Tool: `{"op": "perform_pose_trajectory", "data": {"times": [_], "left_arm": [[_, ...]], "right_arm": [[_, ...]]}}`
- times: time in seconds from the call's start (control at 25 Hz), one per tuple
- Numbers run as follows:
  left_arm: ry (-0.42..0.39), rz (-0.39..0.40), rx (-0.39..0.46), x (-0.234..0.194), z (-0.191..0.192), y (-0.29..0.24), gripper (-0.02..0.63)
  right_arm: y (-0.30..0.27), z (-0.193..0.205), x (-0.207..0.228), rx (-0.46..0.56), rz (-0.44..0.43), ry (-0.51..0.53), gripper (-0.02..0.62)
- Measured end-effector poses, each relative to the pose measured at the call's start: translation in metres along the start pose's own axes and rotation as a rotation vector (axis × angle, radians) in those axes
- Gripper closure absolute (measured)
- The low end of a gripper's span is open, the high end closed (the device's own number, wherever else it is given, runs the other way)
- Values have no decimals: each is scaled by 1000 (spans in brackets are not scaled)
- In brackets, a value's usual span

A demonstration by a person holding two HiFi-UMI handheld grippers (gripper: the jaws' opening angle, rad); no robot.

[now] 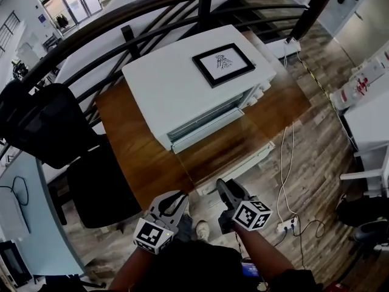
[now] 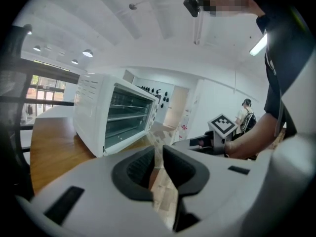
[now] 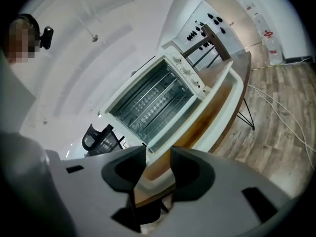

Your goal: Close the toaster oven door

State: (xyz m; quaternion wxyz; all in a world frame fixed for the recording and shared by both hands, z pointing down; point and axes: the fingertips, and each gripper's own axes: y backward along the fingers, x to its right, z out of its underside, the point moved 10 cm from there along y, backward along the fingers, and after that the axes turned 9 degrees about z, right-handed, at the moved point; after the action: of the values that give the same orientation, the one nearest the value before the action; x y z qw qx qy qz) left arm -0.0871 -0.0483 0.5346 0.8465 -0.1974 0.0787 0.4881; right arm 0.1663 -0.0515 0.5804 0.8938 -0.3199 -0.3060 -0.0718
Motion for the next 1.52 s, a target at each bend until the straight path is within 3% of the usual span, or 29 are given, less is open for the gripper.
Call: {"op": "perform_pose_trajectory", "data": {"times": [0.08,0.24,0.72,1.08,1.2,1.52], "left_arm": [[-20,18,0,0,-5,-5,502],[-27,53,-7,1,-8,-16,451],[-232,163,-65,-1,-40,-44,422],[-170,129,18,-21,-61,-40,430],[-173,126,21,-27,-67,-39,430],[-156,119,47,-44,-82,-37,431]], "right_arm": [[1,-7,-8,22,-16,0,442],[2,-24,-26,66,-54,14,439],[5,-48,-54,91,-60,56,437],[23,-61,-47,177,-34,33,460],[17,-63,-41,164,-34,-32,427],[-18,-68,-42,146,-161,-339,374]]}}
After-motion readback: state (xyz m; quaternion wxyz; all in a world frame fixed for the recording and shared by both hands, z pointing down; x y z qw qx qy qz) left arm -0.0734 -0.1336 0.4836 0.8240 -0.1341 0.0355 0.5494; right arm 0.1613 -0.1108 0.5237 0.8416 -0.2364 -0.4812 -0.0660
